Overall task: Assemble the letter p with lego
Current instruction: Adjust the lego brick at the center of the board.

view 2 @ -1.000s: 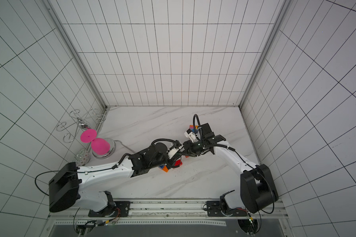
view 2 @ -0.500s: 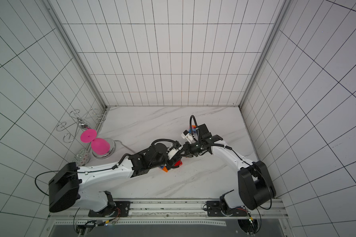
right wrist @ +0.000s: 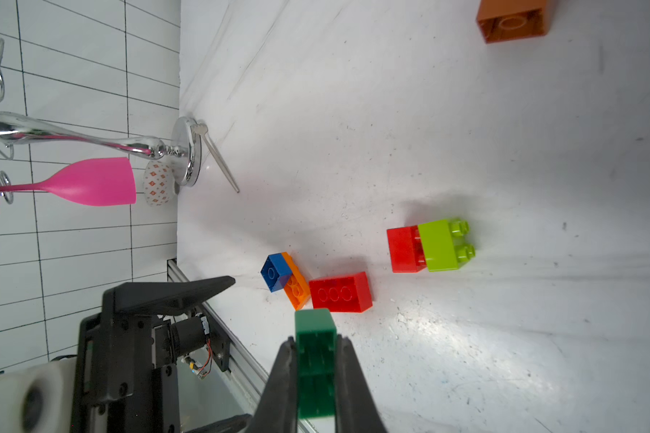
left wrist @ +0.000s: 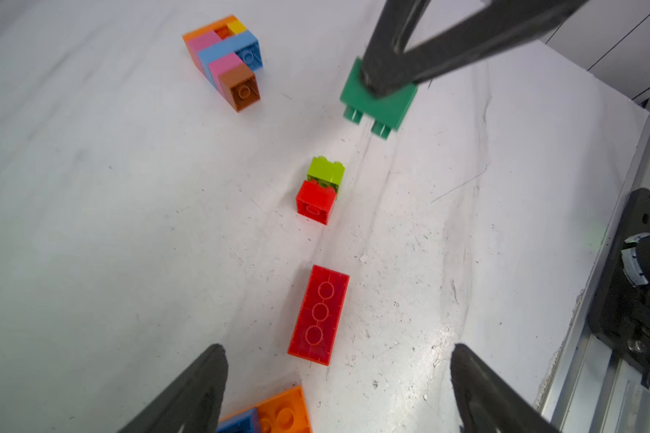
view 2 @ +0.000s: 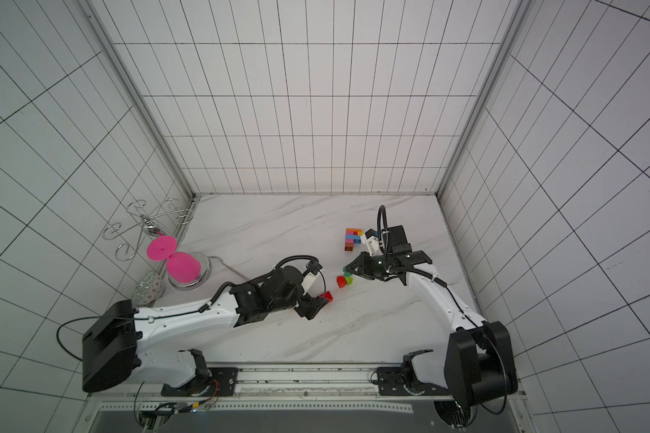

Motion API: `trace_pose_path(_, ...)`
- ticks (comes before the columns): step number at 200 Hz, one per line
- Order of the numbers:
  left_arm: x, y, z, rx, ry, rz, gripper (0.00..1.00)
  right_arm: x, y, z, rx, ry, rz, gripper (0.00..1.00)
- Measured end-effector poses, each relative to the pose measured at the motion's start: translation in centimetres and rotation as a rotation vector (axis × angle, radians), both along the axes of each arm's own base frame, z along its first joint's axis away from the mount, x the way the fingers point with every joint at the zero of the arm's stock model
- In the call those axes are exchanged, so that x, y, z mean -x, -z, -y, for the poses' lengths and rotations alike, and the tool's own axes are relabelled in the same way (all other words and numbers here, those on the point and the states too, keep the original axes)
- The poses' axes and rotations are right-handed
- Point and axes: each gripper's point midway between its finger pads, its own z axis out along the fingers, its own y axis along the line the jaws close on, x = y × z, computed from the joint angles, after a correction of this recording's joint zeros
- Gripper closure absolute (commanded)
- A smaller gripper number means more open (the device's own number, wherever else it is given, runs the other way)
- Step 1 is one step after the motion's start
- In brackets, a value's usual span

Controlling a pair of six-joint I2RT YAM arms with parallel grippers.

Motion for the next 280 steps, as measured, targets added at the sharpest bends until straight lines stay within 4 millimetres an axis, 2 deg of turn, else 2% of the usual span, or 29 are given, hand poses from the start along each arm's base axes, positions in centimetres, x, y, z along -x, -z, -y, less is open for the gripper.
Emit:
trace_pose_path(27,0.3,4.1,0.0,-0.103,-0.025,-0.109,0.12,0.1,0.4,0.5,0.008,0.016,-0.005,1.0)
trace_pose_path(48,0.3,6.5,0.2,-0.165,-0.036,-0.167,0.12,0.3,0.6,0.7,0.009,0.021,-0.01,1.0)
trace_pose_path(96,-0.1,8.9,1.8,-0.201,-0.041,-0.239,0.12,0.6,0.2,1.5,0.004,0.044,0.006,1.0)
trace_pose_path(140,0.8,8.4,4.3,-0.115,0.01,-0.293,0.12,0.3,-0.1,2.1,0.0,0.064,0.012,1.0)
trace_pose_path(174,3.5,7.6,6.9,-0.029,0.095,-0.369,0.12,0.5,-0.2,2.7,0.0,0.085,0.015,1.0)
trace_pose_path(192,4.3,6.6,7.5,0.003,0.115,-0.389,0.1,0.5,-0.3,2.9,-0.002,0.091,0.019,1.0)
trace_pose_path(202,4.2,5.4,7.4,0.025,0.11,-0.38,0.09,0.6,-0.2,3.0,-0.002,0.091,0.019,1.0)
trace_pose_path(226,2.5,0.9,5.9,0.118,0.063,-0.322,0.08,0.9,0.2,2.9,-0.008,0.087,0.009,1.0)
trace_pose_path(235,0.9,-1.0,4.7,0.158,0.018,-0.29,0.08,1.1,0.4,2.8,-0.013,0.083,0.004,1.0)
trace_pose_path(247,-1.3,-2.4,2.5,0.195,-0.056,-0.259,0.08,1.5,0.7,2.5,-0.019,0.074,-0.002,1.0)
trace_pose_path(262,-4.0,-2.4,-0.8,0.213,-0.165,-0.247,0.08,1.8,0.9,2.1,-0.023,0.059,-0.007,1.0)
trace_pose_path(280,-6.3,-0.3,-5.1,0.19,-0.296,-0.273,0.07,2.3,1.0,1.2,-0.027,0.029,-0.004,1.0)
